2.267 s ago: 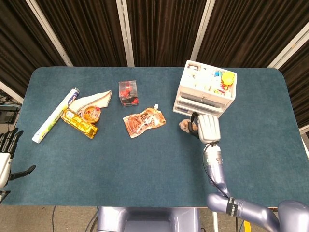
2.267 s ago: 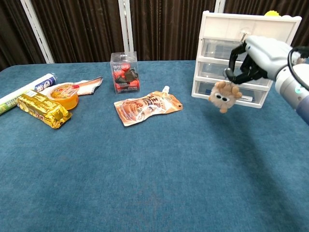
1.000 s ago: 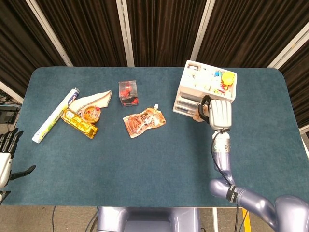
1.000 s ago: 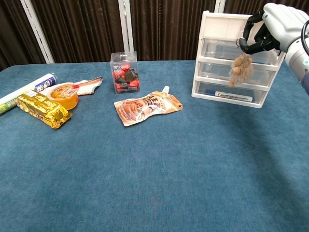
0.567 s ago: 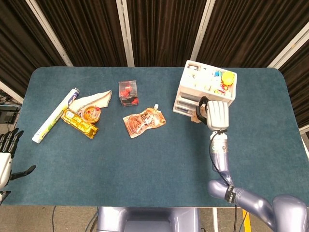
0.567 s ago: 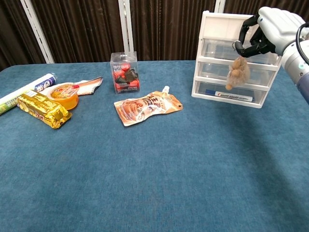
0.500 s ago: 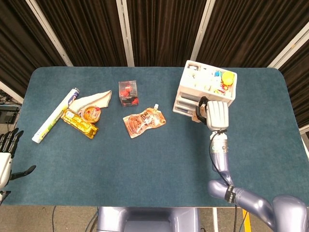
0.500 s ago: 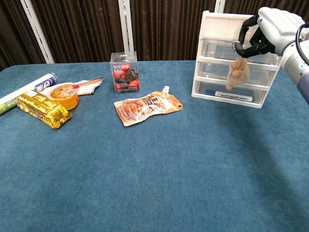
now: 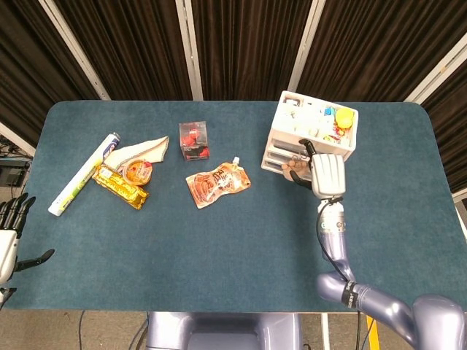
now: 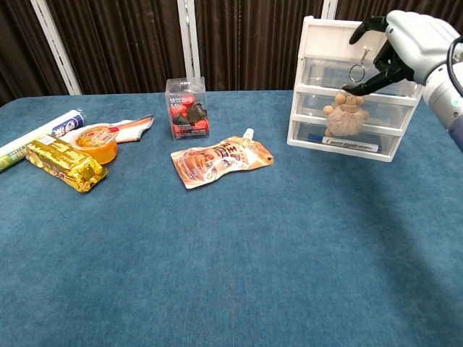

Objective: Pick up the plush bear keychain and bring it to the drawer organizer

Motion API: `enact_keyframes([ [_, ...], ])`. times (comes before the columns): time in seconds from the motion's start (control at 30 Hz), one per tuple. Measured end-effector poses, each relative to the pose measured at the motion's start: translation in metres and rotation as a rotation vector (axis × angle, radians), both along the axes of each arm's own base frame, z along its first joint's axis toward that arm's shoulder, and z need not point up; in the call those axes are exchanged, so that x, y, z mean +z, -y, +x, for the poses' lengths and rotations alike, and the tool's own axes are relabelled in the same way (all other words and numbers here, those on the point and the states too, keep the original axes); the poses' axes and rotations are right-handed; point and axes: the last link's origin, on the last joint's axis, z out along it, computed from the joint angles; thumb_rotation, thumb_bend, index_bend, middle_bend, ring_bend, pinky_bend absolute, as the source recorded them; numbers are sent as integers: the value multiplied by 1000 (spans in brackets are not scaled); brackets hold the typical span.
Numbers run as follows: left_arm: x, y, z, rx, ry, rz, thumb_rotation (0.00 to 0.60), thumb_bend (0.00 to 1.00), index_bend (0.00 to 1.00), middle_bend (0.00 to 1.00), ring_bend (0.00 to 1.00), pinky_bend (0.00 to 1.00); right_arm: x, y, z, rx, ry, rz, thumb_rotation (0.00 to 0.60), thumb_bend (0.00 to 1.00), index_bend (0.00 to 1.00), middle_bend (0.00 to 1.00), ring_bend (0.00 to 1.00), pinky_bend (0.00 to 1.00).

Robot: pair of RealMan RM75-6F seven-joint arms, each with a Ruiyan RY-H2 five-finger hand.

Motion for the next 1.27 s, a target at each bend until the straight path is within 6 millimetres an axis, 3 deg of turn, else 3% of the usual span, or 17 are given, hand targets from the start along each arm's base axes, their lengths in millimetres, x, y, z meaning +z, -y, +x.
enact_keyframes([
  [0.2, 1, 1, 0, 0, 2, -1, 600, 75, 0, 0, 0, 0, 9, -18, 2, 56, 11, -5, 600, 114, 276, 1000, 873, 623],
  [0.3, 2, 2, 0, -1, 2, 3, 600, 79, 0, 0, 0, 0, 16, -36, -4, 81, 6, 1, 600, 76, 349, 1000, 857, 561],
  [0.4, 2, 3, 0, -5, 4, 3, 600, 78, 0, 0, 0, 0, 29, -62, -22, 84, -19, 14, 600, 24, 429, 1000, 864, 559],
  [0.67, 2, 6, 3, -34, -17, 10, 600, 80, 0, 0, 0, 0, 72, -129, -69, 70, -124, 56, 600, 9, 447, 1000, 846, 534],
  [0.77, 1, 9, 4, -51, -39, 15, 600, 79, 0, 0, 0, 0, 89, -156, -84, 93, -200, 54, 600, 6, 447, 1000, 751, 459],
  [0.87, 1, 12, 3, -56, -50, 19, 600, 78, 0, 0, 0, 0, 101, -183, -100, 76, -244, 80, 600, 0, 454, 1000, 688, 444],
  [0.97, 1, 15, 3, -55, -58, 21, 600, 79, 0, 0, 0, 0, 106, -199, -111, 42, -261, 110, 600, 0, 485, 1000, 694, 438],
  [1.07, 2, 15, 4, -59, -56, 26, 600, 81, 0, 0, 0, 0, 110, -210, -117, 25, -267, 124, 600, 0, 517, 1000, 770, 438],
  [1.2, 2, 15, 4, -63, -52, 29, 600, 82, 0, 0, 0, 0, 113, -213, -120, 21, -279, 109, 600, 0, 528, 1000, 707, 442],
  [1.27, 2, 14, 4, -63, -52, 28, 600, 83, 0, 0, 0, 0, 114, -213, -121, 17, -281, 93, 600, 0, 544, 1000, 828, 479],
])
